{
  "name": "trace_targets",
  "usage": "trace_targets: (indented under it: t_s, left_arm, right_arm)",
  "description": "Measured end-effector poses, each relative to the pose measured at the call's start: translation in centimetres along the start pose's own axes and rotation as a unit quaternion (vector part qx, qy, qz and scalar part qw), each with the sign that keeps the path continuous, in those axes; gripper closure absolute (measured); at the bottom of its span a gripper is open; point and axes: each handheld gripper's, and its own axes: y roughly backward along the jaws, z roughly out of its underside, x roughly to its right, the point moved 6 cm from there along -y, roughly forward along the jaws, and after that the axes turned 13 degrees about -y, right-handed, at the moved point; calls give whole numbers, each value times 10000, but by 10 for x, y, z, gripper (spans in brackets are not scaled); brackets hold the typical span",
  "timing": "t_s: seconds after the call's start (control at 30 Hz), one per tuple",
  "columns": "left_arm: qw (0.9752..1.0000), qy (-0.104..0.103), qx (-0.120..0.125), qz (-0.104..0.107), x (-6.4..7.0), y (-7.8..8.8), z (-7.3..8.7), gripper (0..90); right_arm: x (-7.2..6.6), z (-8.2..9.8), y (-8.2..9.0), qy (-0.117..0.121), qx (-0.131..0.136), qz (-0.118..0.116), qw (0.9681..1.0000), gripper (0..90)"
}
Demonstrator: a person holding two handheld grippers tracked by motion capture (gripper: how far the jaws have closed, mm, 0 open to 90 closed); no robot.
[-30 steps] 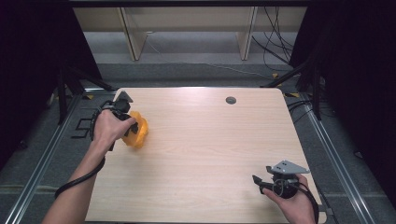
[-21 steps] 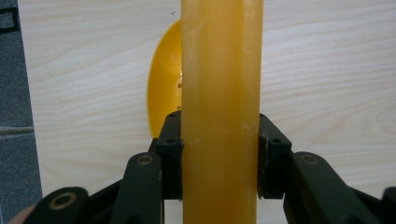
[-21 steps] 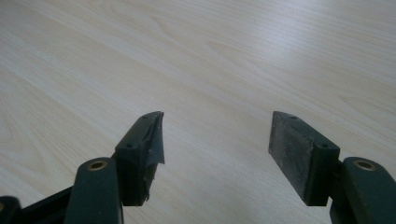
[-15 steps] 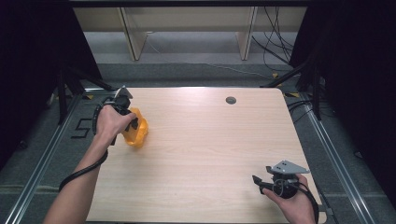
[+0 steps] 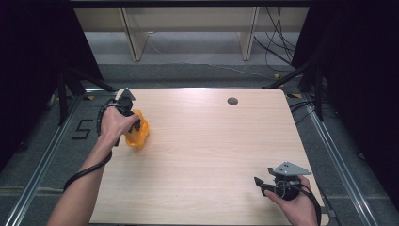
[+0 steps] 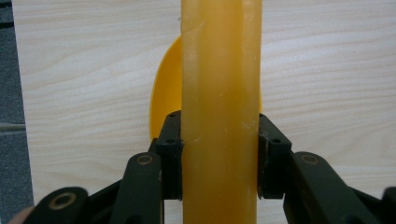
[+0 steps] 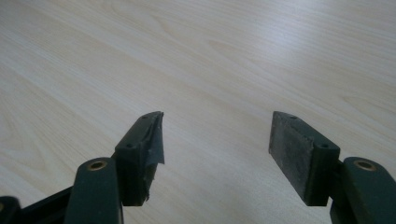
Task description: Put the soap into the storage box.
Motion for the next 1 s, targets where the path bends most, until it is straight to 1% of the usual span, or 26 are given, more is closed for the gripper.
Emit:
trace_targets:
  t_s: [0.03,0.07,0.1,0.13,0.17,0.27,0.3,0.33,0.37,0.4,0.43,0.47,0.5,0.53,0.57,0.6,0.63,0.7,0.73,0.77,0.8,0.83,0.87,0.9,0.93,1.0]
  left_arm:
    - [10000,-67,-21,24,-1,-1,0,607]
    - [10000,-67,-21,24,-1,-1,0,607]
    - [10000,12,-34,32,0,-3,0,607]
    - [10000,14,-15,35,1,-4,0,607]
    - [10000,0,-57,26,1,-5,0,607]
    - [10000,-54,-72,39,0,-8,0,607]
    - [10000,-39,-62,45,0,-9,0,607]
    - [10000,-10,-34,36,1,-11,0,607]
    - [10000,-10,-34,36,1,-11,0,606]
    - [9998,-122,-123,27,-1,-11,1,606]
    - [10000,-37,-62,14,0,-13,0,606]
    - [10000,9,-53,8,1,-14,0,606]
    - [10000,-13,-52,14,0,-15,1,606]
    - [10000,-40,-54,36,0,-15,1,606]
    - [10000,-60,-65,44,0,-15,1,606]
    - [10000,-53,-30,48,0,-15,1,606]
    - [10000,-16,13,42,0,-16,0,605]
    - [10000,-45,-6,57,0,-14,1,604]
    - [10000,-30,40,48,0,-14,0,604]
    - [9999,-66,56,57,0,-14,0,603]
    - [9999,-62,74,46,0,-13,-1,602]
    - [9999,-58,127,28,0,-12,-1,599]
    - [9998,-120,141,35,-1,-11,-2,593]
    - [9998,-95,165,26,-1,-10,-2,586]
    - [9999,-113,127,23,-1,-9,-1,577]
    - [9997,-141,176,37,0,-9,-1,536]
  right_arm:
    - [0,0,0,33,2,5,10000,359]
    - [0,0,-1,15,25,-16,10000,359]
    - [0,0,-1,16,25,-22,10000,359]
    - [0,0,-1,16,24,-23,10000,359]
    - [0,0,-1,45,29,-22,10000,359]
    - [0,0,-1,15,21,-25,10000,359]
    - [1,0,0,77,19,27,10000,359]
    - [1,0,0,71,0,54,10000,359]
    - [-1,1,0,-17,0,48,10000,359]
    - [-1,0,0,-41,2,45,10000,359]
    - [-2,1,0,-91,15,39,9999,359]
    - [-2,1,0,-89,17,39,10000,359]
    - [-1,0,0,-51,13,44,10000,359]
    - [1,0,0,72,2,61,10000,359]
    - [0,0,0,42,5,55,10000,359]
    - [-2,1,0,-112,10,28,9999,359]
    - [-2,1,0,-118,20,23,9999,359]
    - [-2,1,0,-114,-1,23,9999,359]
    - [-2,1,0,-111,-21,18,9999,359]
    - [-2,1,0,-120,-1,19,9999,359]
    - [-4,1,1,-220,-50,13,9997,359]
    - [-4,1,1,-208,-90,18,9997,359]
    - [-4,1,1,-200,-95,11,9998,359]
    - [-4,1,1,-192,-95,11,9998,358]
    - [-4,1,1,-199,-95,5,9998,358]
    - [-4,2,1,-200,-97,8,9998,358]
